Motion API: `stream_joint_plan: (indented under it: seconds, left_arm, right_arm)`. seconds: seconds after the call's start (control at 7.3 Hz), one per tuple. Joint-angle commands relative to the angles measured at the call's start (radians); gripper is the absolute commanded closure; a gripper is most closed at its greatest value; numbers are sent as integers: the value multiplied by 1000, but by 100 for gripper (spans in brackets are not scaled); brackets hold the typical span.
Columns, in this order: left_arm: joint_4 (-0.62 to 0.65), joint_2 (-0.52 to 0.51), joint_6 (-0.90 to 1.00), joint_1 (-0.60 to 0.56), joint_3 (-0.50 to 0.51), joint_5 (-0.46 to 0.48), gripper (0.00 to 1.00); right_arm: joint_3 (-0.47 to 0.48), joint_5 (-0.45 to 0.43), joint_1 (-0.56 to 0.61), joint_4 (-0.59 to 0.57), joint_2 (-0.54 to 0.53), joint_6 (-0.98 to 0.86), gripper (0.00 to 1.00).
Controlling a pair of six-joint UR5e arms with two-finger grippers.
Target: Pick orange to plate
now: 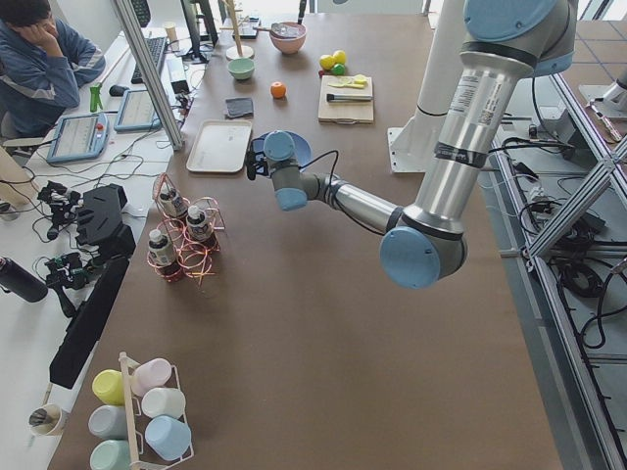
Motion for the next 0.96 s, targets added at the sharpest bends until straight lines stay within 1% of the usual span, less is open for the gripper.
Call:
stream_joint_plan:
  seconds: [0.0, 0.14, 0.27, 0.41, 0.55, 0.68, 0.82]
  left_arm:
    - [4, -159, -25, 125, 127, 137, 100]
    - [5, -170, -25, 151, 132, 173, 100]
    - [4, -170, -25, 157, 132, 179, 100]
    - [2, -169, -11, 157, 137, 182, 15]
    - [1, -163, -5, 157, 128, 182, 2]
    - [2, -161, -3, 142, 109, 173, 2]
    - [2, -132, 0, 89, 82, 135, 2]
  right_arm:
    - [-2, 3, -4, -1, 1, 4, 0]
    - [-2, 3, -6, -3, 1, 4, 0]
    - [-2, 1, -9, -4, 2, 4, 0]
    - [-2, 1, -16, -6, 2, 10, 0]
    - [1, 3, -32, -1, 10, 63, 0]
    - [5, 3, -52, -3, 27, 106, 0]
    - [2, 0, -79, -12, 54, 126, 0]
